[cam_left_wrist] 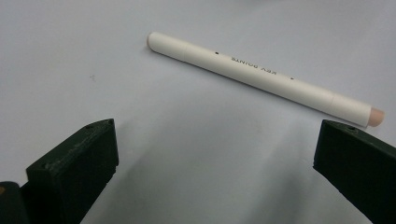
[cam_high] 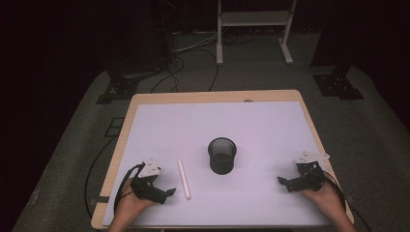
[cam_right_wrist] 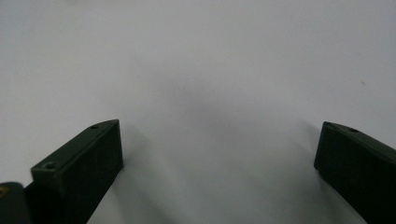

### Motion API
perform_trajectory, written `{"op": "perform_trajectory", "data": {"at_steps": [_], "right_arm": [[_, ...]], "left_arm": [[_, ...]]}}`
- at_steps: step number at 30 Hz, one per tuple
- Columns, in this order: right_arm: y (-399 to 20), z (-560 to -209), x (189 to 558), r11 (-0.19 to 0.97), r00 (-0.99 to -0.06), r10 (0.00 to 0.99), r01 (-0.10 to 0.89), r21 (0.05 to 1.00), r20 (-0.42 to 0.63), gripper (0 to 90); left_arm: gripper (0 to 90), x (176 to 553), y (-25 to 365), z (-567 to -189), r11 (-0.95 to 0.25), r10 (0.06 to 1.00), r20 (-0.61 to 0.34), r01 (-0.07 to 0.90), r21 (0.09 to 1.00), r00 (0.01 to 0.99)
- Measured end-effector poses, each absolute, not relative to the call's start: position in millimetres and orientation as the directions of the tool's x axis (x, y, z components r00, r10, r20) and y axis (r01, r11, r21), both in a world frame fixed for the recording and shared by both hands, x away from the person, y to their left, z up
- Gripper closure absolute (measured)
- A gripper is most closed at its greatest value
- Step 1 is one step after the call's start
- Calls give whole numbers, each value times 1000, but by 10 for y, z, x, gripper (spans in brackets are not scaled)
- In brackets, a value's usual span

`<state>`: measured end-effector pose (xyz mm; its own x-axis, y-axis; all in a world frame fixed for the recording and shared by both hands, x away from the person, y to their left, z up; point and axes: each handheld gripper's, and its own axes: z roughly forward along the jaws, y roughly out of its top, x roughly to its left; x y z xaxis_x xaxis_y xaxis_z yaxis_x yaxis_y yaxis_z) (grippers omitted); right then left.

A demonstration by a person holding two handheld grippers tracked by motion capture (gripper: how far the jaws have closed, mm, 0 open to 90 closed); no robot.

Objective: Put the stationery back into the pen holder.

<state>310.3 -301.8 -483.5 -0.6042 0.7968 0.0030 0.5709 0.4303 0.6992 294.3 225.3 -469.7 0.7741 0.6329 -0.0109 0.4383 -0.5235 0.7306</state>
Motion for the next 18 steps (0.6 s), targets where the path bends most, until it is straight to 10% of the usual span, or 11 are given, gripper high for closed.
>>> {"op": "perform_trajectory", "data": {"at_steps": [18], "right_arm": [[-3019, -4838, 3099, 430, -604, 797, 568, 701, 1, 2]], "left_arm": [[0, 3023, 2026, -4523, -507, 646, -21, 450, 735, 763]]}}
